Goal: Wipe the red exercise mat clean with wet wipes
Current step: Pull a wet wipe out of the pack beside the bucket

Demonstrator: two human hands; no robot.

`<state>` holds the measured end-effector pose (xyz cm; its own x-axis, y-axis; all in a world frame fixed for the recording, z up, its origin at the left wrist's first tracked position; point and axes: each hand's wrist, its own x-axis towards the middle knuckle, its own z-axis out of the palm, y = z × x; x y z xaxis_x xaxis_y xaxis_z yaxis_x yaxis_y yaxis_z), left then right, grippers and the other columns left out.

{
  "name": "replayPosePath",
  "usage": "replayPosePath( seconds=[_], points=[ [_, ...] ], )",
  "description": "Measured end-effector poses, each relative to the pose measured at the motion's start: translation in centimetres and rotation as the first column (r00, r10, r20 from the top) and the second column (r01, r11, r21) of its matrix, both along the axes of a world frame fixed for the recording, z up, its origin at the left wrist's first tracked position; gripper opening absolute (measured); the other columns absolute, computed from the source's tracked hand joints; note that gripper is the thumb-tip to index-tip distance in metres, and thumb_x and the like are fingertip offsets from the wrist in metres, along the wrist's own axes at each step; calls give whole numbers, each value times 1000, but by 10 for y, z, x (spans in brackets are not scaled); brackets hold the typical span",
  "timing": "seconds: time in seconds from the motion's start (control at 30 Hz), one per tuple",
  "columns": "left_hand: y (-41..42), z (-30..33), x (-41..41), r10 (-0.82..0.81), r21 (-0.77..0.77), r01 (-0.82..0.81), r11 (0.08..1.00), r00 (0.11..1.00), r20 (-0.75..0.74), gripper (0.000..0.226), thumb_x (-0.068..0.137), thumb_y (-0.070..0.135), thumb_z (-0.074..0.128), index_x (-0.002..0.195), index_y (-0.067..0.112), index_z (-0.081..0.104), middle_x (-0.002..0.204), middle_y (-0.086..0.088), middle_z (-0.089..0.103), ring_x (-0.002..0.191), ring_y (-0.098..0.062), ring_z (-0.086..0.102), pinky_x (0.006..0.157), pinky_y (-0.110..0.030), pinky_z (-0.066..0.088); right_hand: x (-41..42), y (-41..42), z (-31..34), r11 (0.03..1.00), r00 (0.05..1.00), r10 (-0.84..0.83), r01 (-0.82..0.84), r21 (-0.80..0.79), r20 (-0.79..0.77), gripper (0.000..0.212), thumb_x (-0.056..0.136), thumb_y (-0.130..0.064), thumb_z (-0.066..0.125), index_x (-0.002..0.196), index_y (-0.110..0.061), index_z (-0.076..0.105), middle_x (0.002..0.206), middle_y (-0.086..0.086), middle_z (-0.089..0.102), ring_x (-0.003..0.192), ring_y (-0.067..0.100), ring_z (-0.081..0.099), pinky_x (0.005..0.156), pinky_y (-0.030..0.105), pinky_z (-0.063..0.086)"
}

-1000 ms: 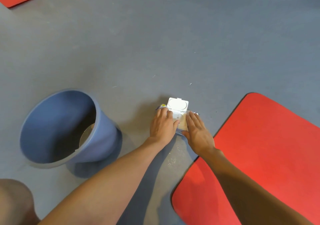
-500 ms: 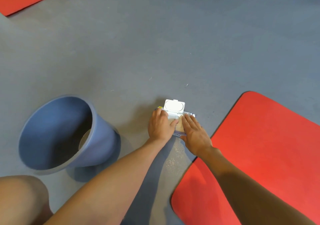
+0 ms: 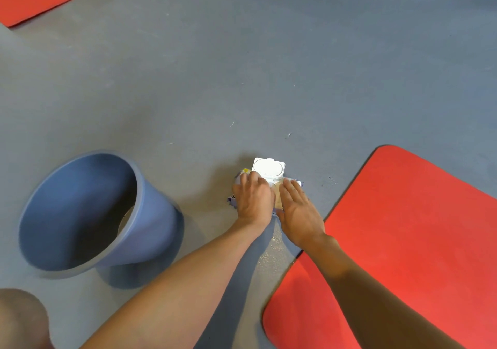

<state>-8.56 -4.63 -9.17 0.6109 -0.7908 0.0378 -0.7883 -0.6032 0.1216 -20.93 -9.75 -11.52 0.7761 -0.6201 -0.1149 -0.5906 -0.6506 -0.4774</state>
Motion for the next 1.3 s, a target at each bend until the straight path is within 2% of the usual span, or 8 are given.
replayPosePath(
  seconds=[0.1,0.33,0.47,0.53,0.67,0.73,1.1,1.3],
  points=[
    [-1,-8,3,-10,-12,10,1000,1000,-17,15,68,13,86,77,7,75,90,-9,67,100,-33,64,71,-43,53,3,3,-4,1000,999,22,-22,6,25,65,99,-9,61,156,2,32,165,19,27,157,32,16,128,44,19],
    [6,-6,23,-63,-128,59,990,997,-33,35,54,0,91,80,0,67,83,-17,67,76,-34,67,61,-36,57,5,14,-6,1000,1000,-12,11,-28,-21,73,107,-22,46,162,-4,1,171,8,-7,158,24,-10,125,28,-3],
    [21,-6,44,-68,-144,52,988,992,-108,22,85,-5,74,104,-8,63,99,-25,63,97,-38,63,81,-39,56,6,16,-2,1000,1000,-16,15,-23,-11,74,106,-24,50,162,-3,6,171,10,-3,159,26,-4,130,37,7],
    [27,-5,47,-100,-181,82,980,991,-91,17,88,-6,72,102,-7,63,97,-24,64,95,-37,64,78,-37,56,7,17,0,999,999,-32,32,-14,2,74,104,-24,55,161,0,16,171,14,9,158,30,6,129,37,11],
    [27,-7,46,-151,-323,128,938,987,-47,35,68,-3,93,78,-1,60,68,-17,62,61,-35,66,47,-30,51,18,15,6,975,957,-142,179,-130,252,28,96,-17,54,114,0,66,122,18,63,111,40,56,96,47,52],
    [29,-7,48,-163,-356,132,925,985,-58,33,69,-3,92,82,-2,61,69,-17,63,62,-36,66,47,-30,50,29,11,14,962,936,-176,229,-148,304,20,93,-13,50,84,-6,66,89,11,62,82,35,54,70,40,46],
    [31,-10,52,-188,-404,171,899,982,-4,41,61,-4,95,78,-1,58,65,-17,60,52,-33,62,38,-27,40,60,-3,14,988,994,-100,104,-118,38,16,79,1,75,69,-6,65,75,3,51,77,31,55,59,31,31],
    [35,-16,52,-192,-456,173,873,981,6,43,59,-6,95,84,-6,61,69,-19,62,55,-35,63,40,-27,41,59,0,23,938,974,122,-177,-299,-193,44,31,12,84,63,-9,62,67,9,55,63,30,57,55,30,48]
  ],
)
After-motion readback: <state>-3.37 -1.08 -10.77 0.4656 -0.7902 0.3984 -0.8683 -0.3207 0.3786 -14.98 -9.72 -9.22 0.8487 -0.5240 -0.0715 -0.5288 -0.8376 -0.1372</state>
